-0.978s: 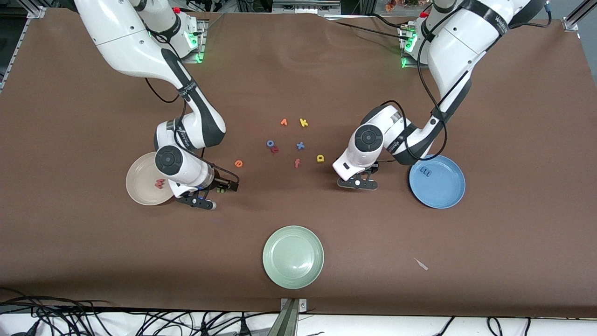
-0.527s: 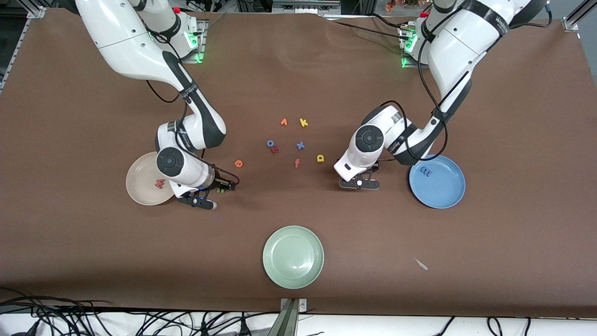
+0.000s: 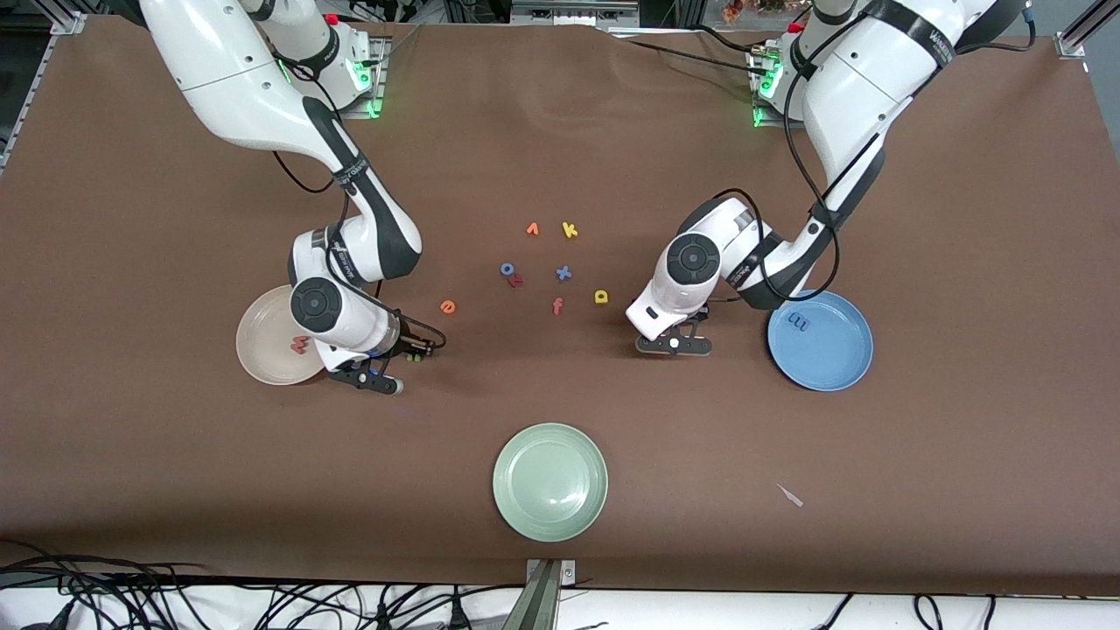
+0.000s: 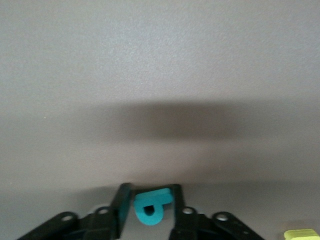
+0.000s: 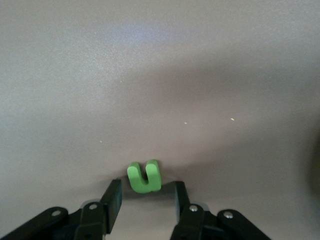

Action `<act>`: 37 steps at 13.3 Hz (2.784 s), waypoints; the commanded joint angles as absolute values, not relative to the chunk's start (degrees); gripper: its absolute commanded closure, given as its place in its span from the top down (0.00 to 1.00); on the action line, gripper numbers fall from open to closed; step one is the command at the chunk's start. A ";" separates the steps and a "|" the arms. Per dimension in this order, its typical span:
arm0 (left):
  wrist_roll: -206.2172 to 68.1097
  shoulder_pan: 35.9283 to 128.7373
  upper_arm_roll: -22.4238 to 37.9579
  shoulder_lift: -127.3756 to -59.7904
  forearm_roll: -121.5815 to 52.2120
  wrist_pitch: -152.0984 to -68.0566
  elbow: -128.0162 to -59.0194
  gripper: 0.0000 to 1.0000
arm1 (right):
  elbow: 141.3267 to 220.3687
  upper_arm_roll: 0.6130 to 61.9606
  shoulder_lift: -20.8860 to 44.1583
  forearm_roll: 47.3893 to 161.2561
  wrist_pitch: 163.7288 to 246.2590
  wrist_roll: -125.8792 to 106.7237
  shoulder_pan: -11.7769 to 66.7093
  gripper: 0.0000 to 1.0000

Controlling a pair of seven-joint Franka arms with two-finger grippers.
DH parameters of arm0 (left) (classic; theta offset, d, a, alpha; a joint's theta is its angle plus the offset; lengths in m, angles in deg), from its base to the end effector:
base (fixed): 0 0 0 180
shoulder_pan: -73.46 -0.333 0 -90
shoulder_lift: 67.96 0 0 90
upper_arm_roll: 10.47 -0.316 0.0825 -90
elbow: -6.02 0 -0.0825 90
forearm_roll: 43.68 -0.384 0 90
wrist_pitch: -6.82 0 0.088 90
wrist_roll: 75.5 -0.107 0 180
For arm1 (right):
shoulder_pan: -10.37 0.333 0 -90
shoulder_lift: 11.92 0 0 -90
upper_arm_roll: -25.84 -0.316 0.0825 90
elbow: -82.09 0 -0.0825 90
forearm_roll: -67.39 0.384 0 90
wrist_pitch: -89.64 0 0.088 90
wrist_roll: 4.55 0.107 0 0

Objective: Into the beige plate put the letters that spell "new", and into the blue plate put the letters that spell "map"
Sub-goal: 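Drop the b on the blue plate while the right gripper drops the u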

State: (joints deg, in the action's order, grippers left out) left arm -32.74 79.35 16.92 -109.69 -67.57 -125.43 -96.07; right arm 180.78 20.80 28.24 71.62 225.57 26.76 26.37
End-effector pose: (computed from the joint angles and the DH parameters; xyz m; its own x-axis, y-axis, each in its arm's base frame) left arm 0.5525 -0.3298 0.1739 0.9952 -0.0432 -0.0878 -0.0463 -0.9983 -0.0341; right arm 0.6216 0.2348 0.1767 0.9641 -0.2459 -0.1001 -0.2527 -0.9655 -0.0621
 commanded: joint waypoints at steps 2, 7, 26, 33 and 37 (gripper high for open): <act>-31.47 78.82 17.57 -107.87 -69.08 -125.19 -96.38 0.22 | 179.03 20.83 29.66 71.61 225.43 26.57 26.10 0.39; -32.70 79.17 18.01 -102.86 -69.34 -119.58 -95.32 0.20 | 178.94 20.83 29.66 71.78 225.43 27.09 26.10 0.34; -85.17 55.09 17.83 -98.19 -70.04 -113.85 -101.21 0.66 | 184.29 24.51 21.94 70.03 220.07 14.99 26.10 0.26; -84.21 55.61 25.81 -97.05 -68.90 -109.82 -96.65 1.00 | 193.97 31.80 13.84 69.23 221.74 -7.51 26.01 0.26; -77.21 56.32 32.05 -97.14 -68.20 -108.49 -95.76 1.00 | 194.24 34.36 14.98 69.32 221.91 -15.25 25.58 0.29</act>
State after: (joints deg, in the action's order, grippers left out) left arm -81.12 55.97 29.82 -97.58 -68.16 -109.74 -96.01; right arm 192.70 34.09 15.63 69.99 220.98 -11.99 25.95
